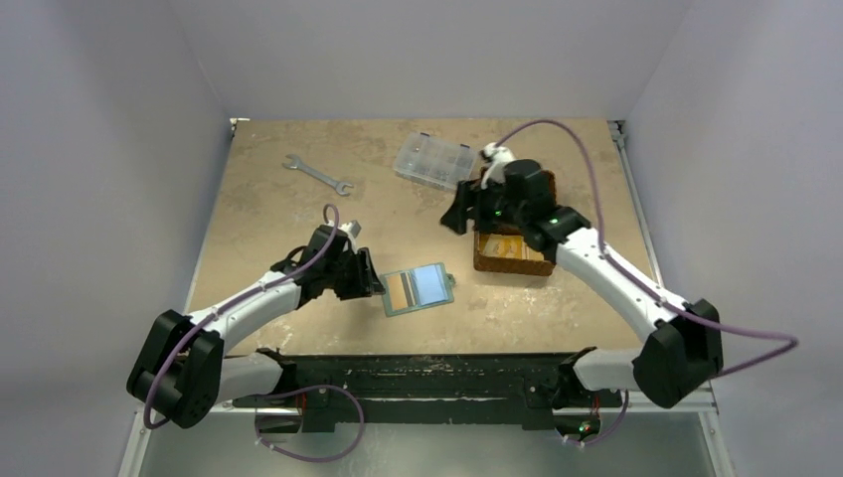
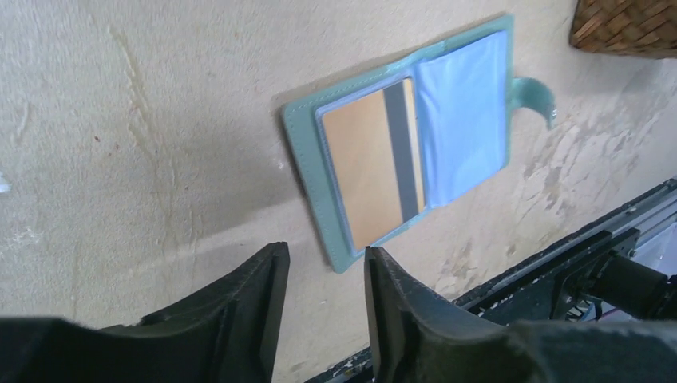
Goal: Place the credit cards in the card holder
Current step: Insert the credit card into the card holder, then pick up the credit card from the storage box.
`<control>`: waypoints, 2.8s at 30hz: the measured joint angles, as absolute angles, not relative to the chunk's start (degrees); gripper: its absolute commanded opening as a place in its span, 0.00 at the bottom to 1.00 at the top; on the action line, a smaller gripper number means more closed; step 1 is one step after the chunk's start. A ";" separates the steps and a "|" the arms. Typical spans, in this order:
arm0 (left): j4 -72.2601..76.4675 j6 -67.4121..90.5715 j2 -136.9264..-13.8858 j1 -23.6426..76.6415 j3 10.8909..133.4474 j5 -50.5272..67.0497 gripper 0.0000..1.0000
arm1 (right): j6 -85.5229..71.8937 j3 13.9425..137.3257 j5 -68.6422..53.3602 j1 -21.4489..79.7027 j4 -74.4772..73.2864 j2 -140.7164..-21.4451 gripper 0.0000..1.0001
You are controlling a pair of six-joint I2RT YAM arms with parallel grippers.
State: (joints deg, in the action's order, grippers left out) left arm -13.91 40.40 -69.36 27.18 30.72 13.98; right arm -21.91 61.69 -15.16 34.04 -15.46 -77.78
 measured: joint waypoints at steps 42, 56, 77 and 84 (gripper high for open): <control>-57.95 19.66 -102.98 26.52 94.94 10.15 0.71 | -21.17 54.68 -11.55 10.07 -16.38 -93.43 0.77; -59.00 18.39 -102.96 25.54 94.56 10.33 0.71 | -23.57 53.84 -22.87 10.00 -9.30 -97.14 0.69; -58.50 18.87 -101.89 25.54 91.00 11.79 0.70 | -26.15 52.05 -18.94 9.74 -8.34 -93.60 0.63; -56.75 20.03 -101.89 25.54 90.96 12.93 0.67 | -27.05 52.10 -18.83 10.24 -6.94 -96.40 0.62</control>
State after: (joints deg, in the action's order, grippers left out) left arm -56.75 20.03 -101.89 25.54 90.96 12.93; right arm -27.05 52.10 -18.83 10.24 -6.94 -96.40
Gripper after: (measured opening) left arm 0.695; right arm 0.620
